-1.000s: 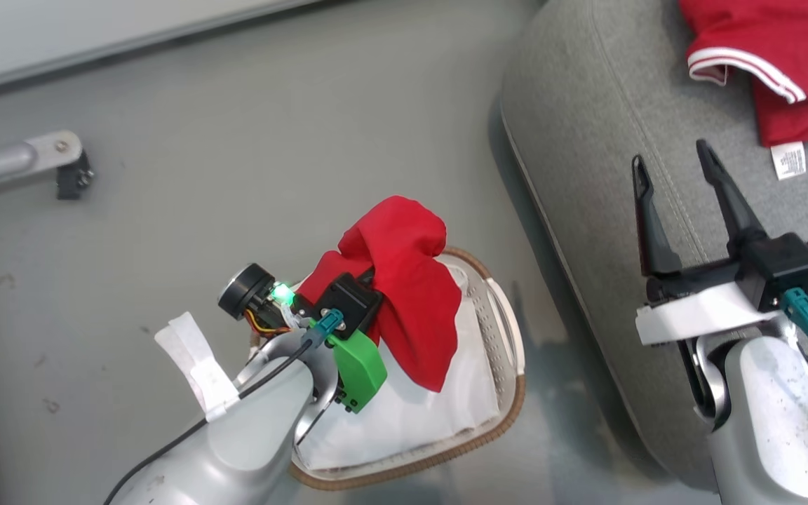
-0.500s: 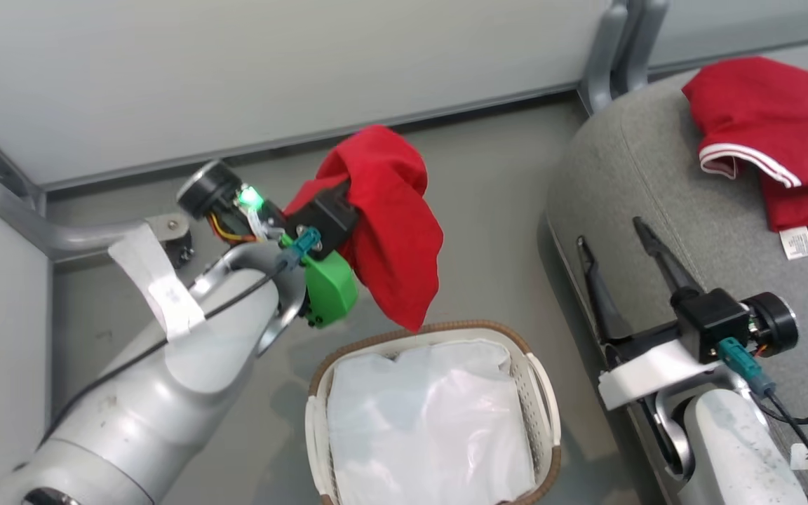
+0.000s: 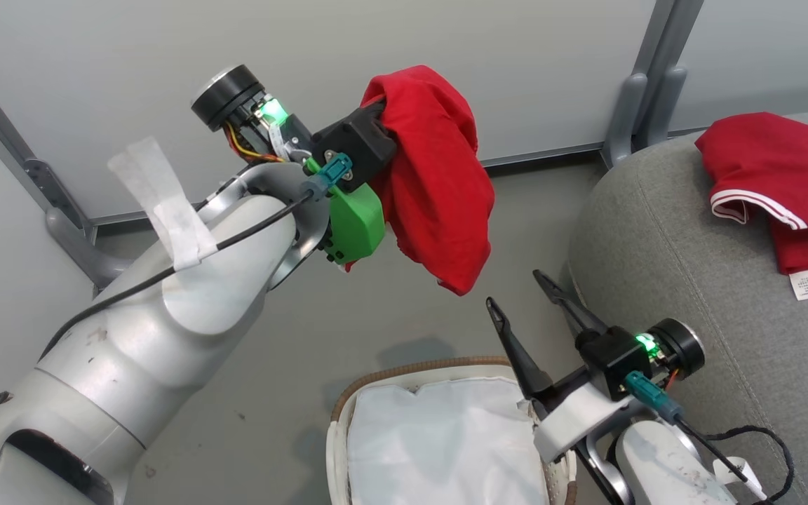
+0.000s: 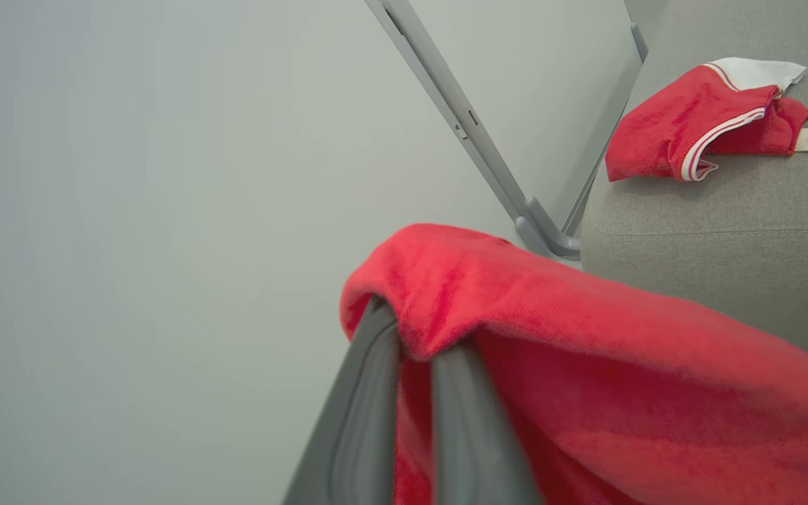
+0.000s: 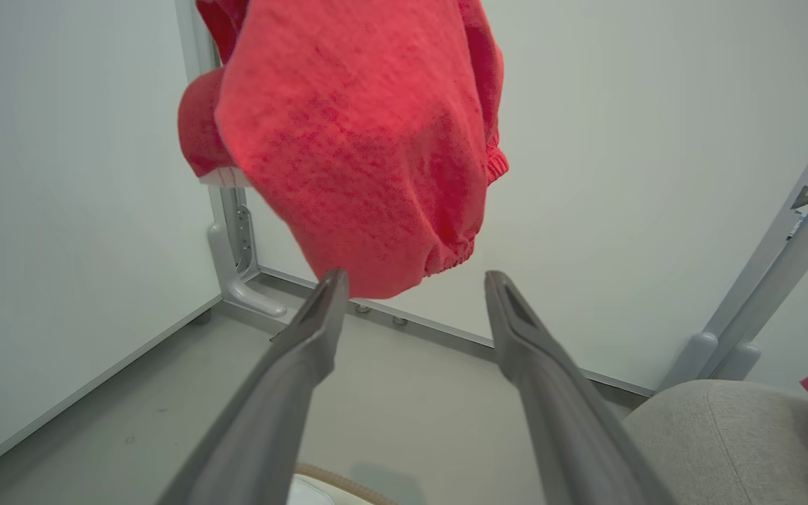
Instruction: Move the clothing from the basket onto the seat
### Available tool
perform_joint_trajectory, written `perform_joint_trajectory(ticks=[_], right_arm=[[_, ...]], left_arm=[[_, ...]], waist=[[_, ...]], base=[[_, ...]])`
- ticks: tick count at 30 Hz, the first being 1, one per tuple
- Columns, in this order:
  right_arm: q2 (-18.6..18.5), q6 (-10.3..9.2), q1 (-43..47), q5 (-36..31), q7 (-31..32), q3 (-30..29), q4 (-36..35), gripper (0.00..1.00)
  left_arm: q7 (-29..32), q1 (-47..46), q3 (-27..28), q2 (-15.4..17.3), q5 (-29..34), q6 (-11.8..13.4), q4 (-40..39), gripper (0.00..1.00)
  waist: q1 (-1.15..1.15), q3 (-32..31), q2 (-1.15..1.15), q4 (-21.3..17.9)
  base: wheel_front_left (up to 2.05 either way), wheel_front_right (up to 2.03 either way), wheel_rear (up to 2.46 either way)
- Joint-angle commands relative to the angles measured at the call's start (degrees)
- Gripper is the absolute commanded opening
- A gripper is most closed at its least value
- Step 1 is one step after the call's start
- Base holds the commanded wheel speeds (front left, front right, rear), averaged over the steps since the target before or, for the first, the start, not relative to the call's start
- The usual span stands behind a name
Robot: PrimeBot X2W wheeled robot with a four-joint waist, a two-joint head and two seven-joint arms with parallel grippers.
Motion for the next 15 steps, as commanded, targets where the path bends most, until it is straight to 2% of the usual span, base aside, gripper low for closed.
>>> perform_joint_trajectory(ticks=[1,7,15], right_arm=[[-0.22,-0.08,-0.48,0.7,-0.28,1.22,0.87,1.0],[-0.22,-0.08,-2.49,2.62,-0.28,6.19,3.64,1.0],[-0.18,-0.08,-6.64,0.72,-0.28,1.82,2.53,1.0]], left_arm=[[0.43,-1.46,-0.38,-0.04,-0.79,-0.12,-0.44,0.0],[1.62,-3.72,-2.62,-0.97,-2.91,-0.12,-1.91,0.0],[1.93,-3.37,-5.16,-2.04,-4.73,-0.12,-3.48,0.0]], waist=[[0.01,-0.38,0.0,0.4],[0.01,-1.09,0.0,1.33],[0.01,-1.76,0.0,2.62]], base=[[0.0,0.0,0.0],[0.0,0.0,0.0],[0.0,0.0,0.0]])
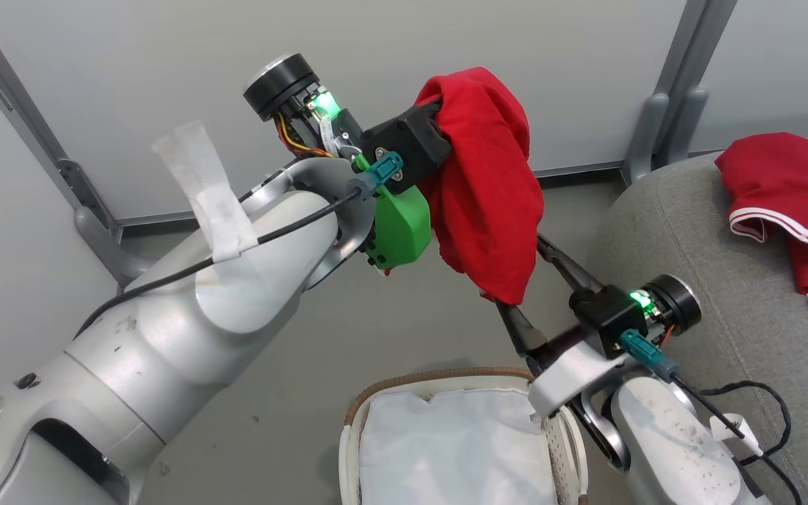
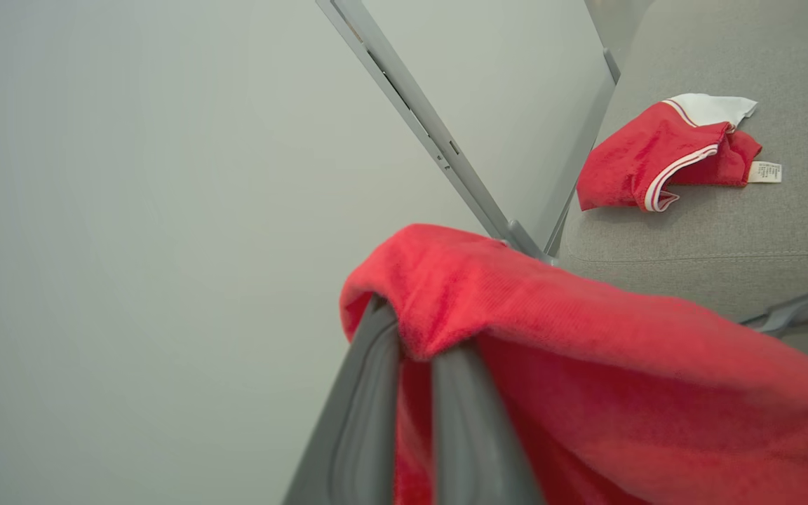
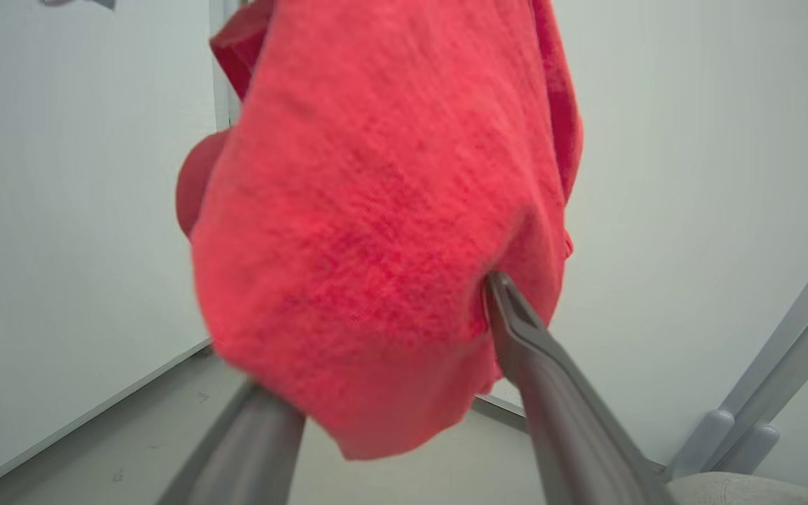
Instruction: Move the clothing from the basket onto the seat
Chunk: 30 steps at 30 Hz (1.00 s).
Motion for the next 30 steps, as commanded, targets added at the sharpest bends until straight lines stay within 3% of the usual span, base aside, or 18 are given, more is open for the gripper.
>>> perform_joint_trajectory(ticks=[1,9,10,12,13,23,24,26,28,29,30], right_arm=[[-0.17,-0.08,-1.14,-0.6,-0.28,-0.85,-0.29,1.0],[-0.18,-0.08,-4.66,-2.72,-0.28,-2.54,0.25,1.0],[-0.18,-0.08,-4.86,-2.82,-0.28,-2.52,0.49,0.49],[-0.17,-0.08,-5.26,-3.12,-0.28,-2.33,0.85,0.07],[-0.17,-0.08,-5.32,-3.12,-0.28,-2.24,0.99,0.0],[-0.19,-0.08,-3.81,-2.56,-0.28,-2.91,1.73,0.0],[-0.18,-0.08,-3.68,-2.63,-0.28,-3.1,1.71,0.0],[-0.18,-0.08,-3.35,-2.84,-0.28,-3.59,1.6,0.0],[-0.18,-0.08,-3.15,-3.07,-0.28,-4.29,1.41,0.0],[-0.18,-0.08,-3.08,-3.21,-0.28,-4.69,1.27,0.0],[-0.18,-0.08,-3.05,-3.33,-0.28,-4.96,1.19,0.0]], left_arm=[[-0.27,0.04,-0.49,-0.28,-0.46,-0.07,-0.29,0.0],[-0.67,1.92,-2.31,-0.63,-2.28,-0.05,-1.59,0.0],[-0.85,2.12,-2.32,-0.58,-2.32,-0.05,-1.6,0.0],[-1.18,2.83,-2.34,-0.5,-2.73,-0.02,-1.54,0.0],[-1.42,3.36,-2.31,-0.41,-2.93,0.15,-1.43,0.0],[-4.43,10.07,-1.96,-0.53,-6.78,0.51,0.53,0.0],[-4.96,10.75,-1.79,-0.66,-7.12,0.49,0.64,0.24],[-6.06,12.25,-1.35,-0.89,-7.8,0.95,1.16,0.45],[-7.05,13.94,-0.77,-1.35,-8.24,1.51,1.66,0.94],[-7.44,15.14,-0.32,-1.57,-8.54,1.63,1.83,1.0],[-7.66,16.23,0.05,-1.8,-8.88,1.8,1.96,1.0]], waist=[[0.0,-0.17,0.0,0.39],[0.0,-0.56,0.0,1.25],[0.0,-0.59,0.0,1.31],[0.0,-0.65,0.0,1.41],[0.0,-0.66,0.0,1.42],[0.0,-0.54,0.0,1.13],[0.0,-0.49,0.0,1.11],[0.0,-0.38,0.0,1.07],[0.0,-0.27,0.0,1.04],[0.0,-0.21,0.0,1.03],[0.0,-0.16,0.0,1.03]], base=[[0.0,0.0,0.0],[0.0,0.0,0.0],[0.0,0.0,0.0],[0.0,0.0,0.0],[0.0,0.0,0.0],[0.0,0.0,0.0],[0.0,0.0,0.0],[0.0,0.0,0.0],[0.0,0.0,0.0],[0.0,0.0,0.0],[0.0,0.0,0.0]])
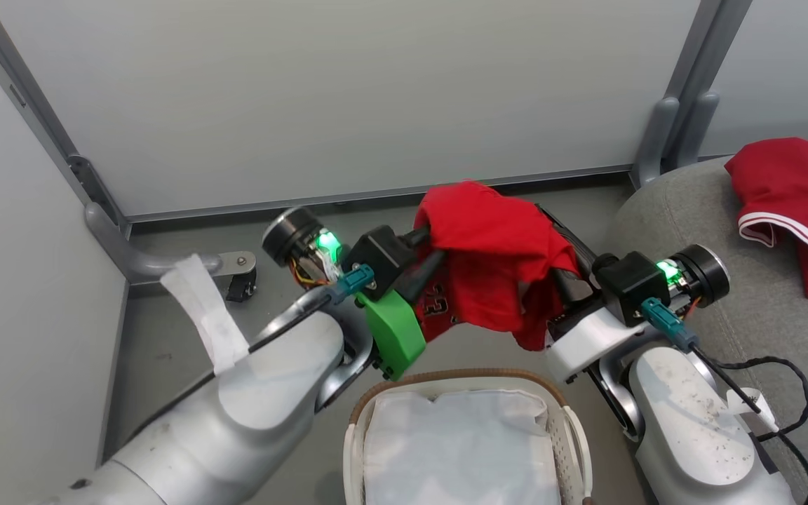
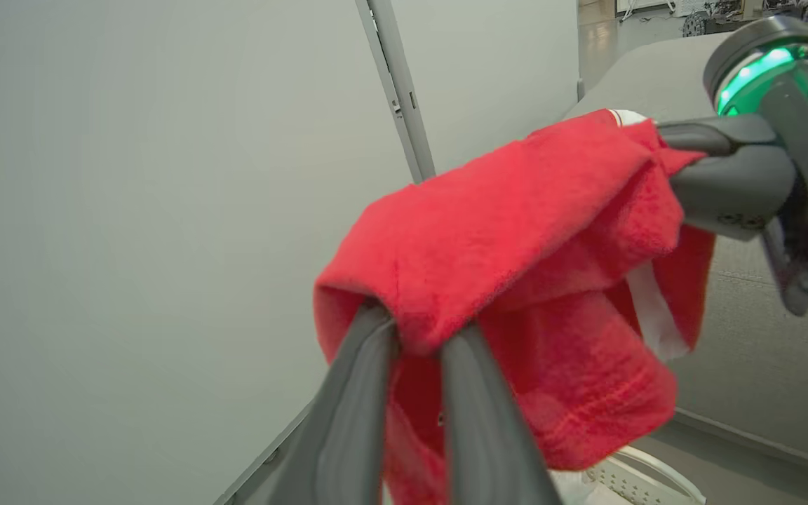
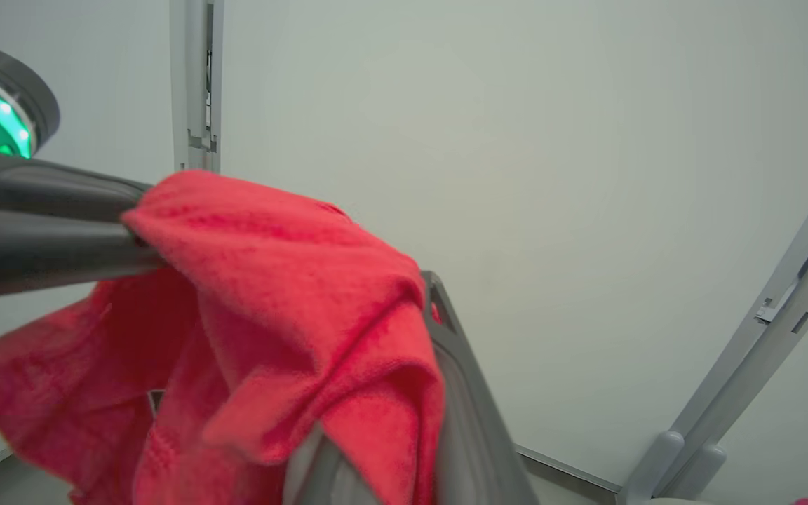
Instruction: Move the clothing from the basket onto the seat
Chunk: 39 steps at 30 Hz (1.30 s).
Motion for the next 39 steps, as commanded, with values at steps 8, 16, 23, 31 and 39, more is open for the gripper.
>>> perform_joint_trajectory(ticks=[8,16,23,31,39], right_arm=[[-0.21,-0.08,1.36,-0.68,-0.28,-3.26,-1.64,0.0],[-0.19,-0.08,3.11,0.23,-0.28,-5.66,-2.73,0.0],[-0.19,-0.08,3.69,0.5,-0.28,-6.67,-2.92,0.0],[-0.2,-0.08,2.47,-0.31,-0.28,-8.46,-3.65,0.0],[-0.18,-0.08,2.39,-2.41,-0.28,-11.8,-5.35,0.0]], left_arm=[[-0.57,11.36,6.87,-1.65,0.46,1.51,-2.54,1.0],[-0.59,20.93,15.17,-4.23,2.37,0.53,-5.49,1.0],[-0.6,24.86,19.8,-5.64,7.55,0.2,-7.17,1.0],[-0.6,28.22,24.21,-6.3,12.49,-0.15,-8.94,1.0],[-0.6,29.56,26.45,-6.62,15.18,-0.72,-9.65,1.0]], waist=[[0.0,0.75,0.0,0.17],[0.0,1.47,0.0,-0.02],[0.0,2.03,0.0,-1.03],[0.0,3.13,0.0,-5.8],[0.0,5.44,0.0,-15.29]], base=[[0.0,0.0,0.0],[0.0,0.0,0.0],[0.0,0.0,0.0],[0.0,0.0,0.0],[0.0,0.0,0.0]])
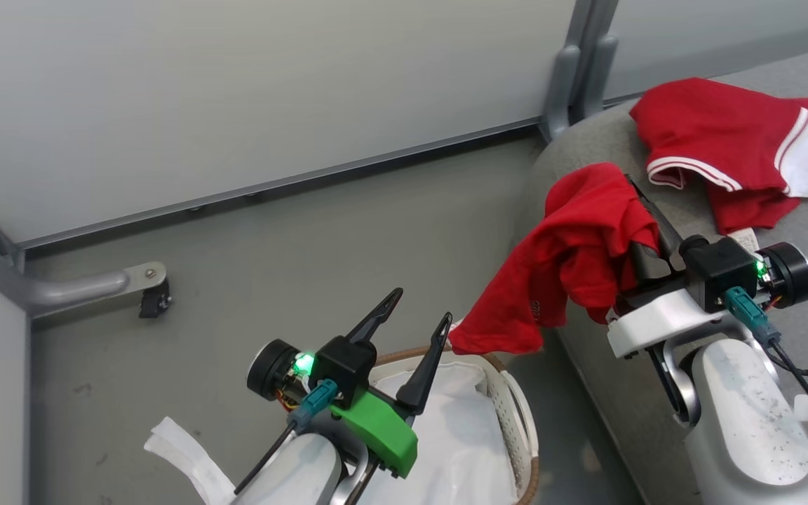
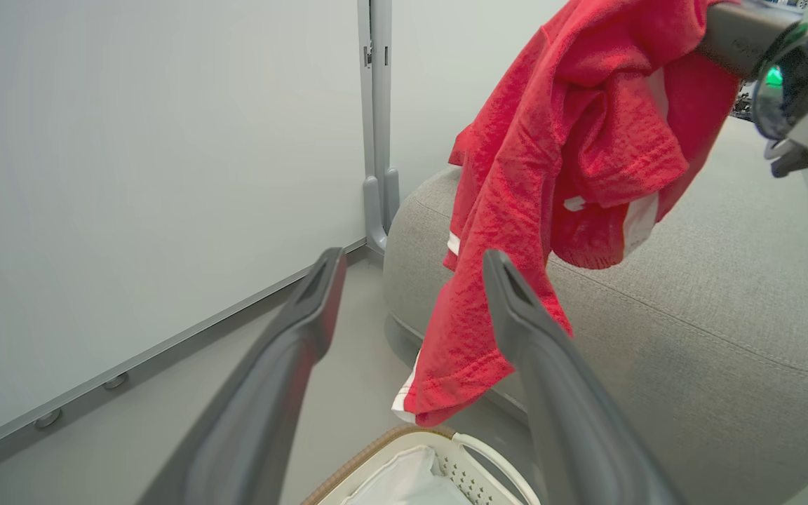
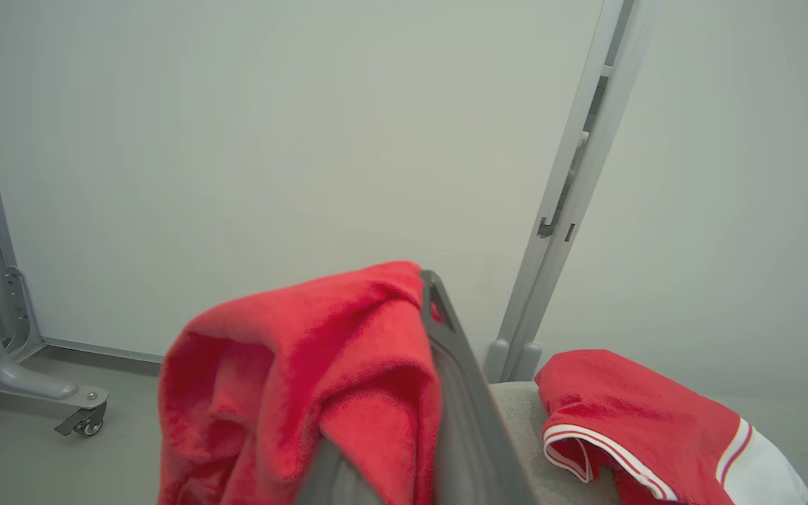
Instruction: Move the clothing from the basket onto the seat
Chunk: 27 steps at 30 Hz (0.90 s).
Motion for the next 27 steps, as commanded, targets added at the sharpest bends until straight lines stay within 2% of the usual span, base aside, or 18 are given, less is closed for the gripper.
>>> perform_joint_trajectory(ticks=[1,8,14,19,27], right_arm=[[-0.15,-0.08,-0.16,-0.49,-0.28,-0.47,-0.44,0.0],[-0.12,-0.08,0.84,-0.62,-0.28,-3.01,-1.3,0.0],[-0.12,-0.08,1.41,0.77,-0.28,-3.96,-1.33,0.0],[-0.12,-0.08,0.44,1.26,-0.28,-5.18,-1.28,0.0],[-0.12,-0.08,-6.42,-2.28,-0.28,-6.83,-2.38,0.0]], left_arm=[[-0.02,0.65,0.36,0.04,0.5,-0.23,-0.14,1.0],[-0.02,-0.34,-0.01,-0.09,2.14,-0.58,0.44,1.0],[-0.02,-1.36,-1.16,-0.12,2.62,-0.91,1.39,1.0],[-0.02,-2.2,-2.07,-0.12,3.09,-0.94,1.56,1.0],[-0.02,-4.2,-2.63,0.4,4.31,-1.01,1.37,1.0]], waist=[[0.0,2.29,0.0,-6.61],[0.0,4.73,0.0,-14.03],[0.0,6.55,0.0,-17.81],[0.0,8.38,0.0,-18.41],[0.0,12.69,0.0,-16.35]], base=[[0.0,0.0,0.0],[0.0,0.0,0.0],[0.0,0.0,0.0],[0.0,0.0,0.0],[0.0,0.0,0.0]])
